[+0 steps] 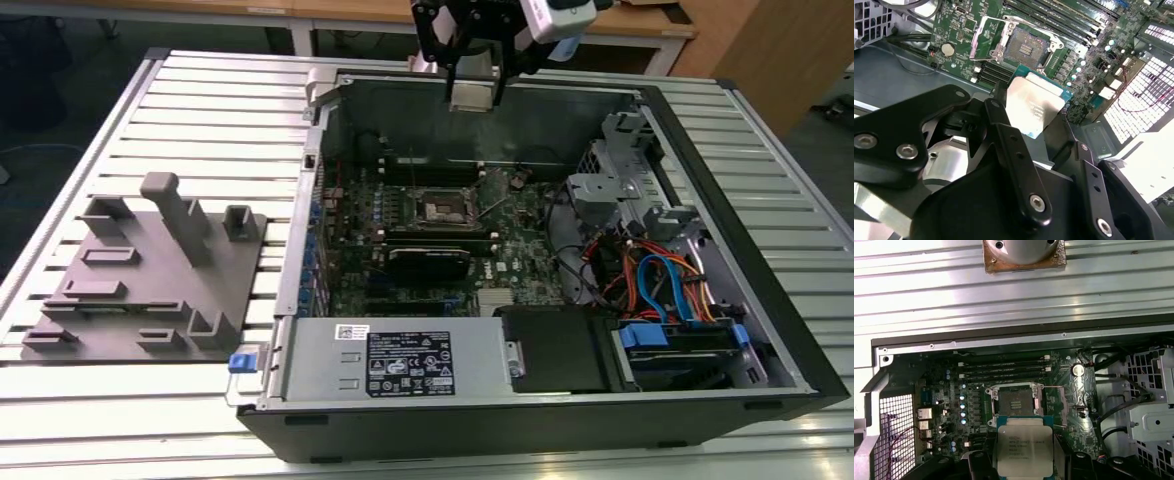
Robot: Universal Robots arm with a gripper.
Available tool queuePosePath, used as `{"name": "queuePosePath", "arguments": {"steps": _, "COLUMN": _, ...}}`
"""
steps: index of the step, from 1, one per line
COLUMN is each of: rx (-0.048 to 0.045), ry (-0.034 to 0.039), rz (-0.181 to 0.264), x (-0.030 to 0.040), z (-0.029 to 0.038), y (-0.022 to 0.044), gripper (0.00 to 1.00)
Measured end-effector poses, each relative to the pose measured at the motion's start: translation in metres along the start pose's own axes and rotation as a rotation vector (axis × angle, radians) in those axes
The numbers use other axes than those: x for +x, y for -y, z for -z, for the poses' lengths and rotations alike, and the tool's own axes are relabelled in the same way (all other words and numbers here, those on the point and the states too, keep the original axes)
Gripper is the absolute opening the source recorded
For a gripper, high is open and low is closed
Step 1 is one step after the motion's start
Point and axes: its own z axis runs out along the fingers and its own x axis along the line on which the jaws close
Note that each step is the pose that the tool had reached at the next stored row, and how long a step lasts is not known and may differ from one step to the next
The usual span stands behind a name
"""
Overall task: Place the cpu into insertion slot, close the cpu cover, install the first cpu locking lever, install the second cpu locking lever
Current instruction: 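Place the cpu into insertion slot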
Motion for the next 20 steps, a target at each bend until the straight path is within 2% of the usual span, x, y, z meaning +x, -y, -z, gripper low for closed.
{"name": "queuePosePath", "arguments": {"steps": 10, "rx": 0.0, "ry": 0.0003, "rz": -0.003, "x": 0.0, "z": 0.0, "y": 0.0, "gripper": 0.54}}
{"name": "queuePosePath", "arguments": {"steps": 20, "rx": -0.0006, "ry": 0.0026, "rz": -0.029, "x": 0.0, "z": 0.0, "y": 0.0, "gripper": 0.54}}
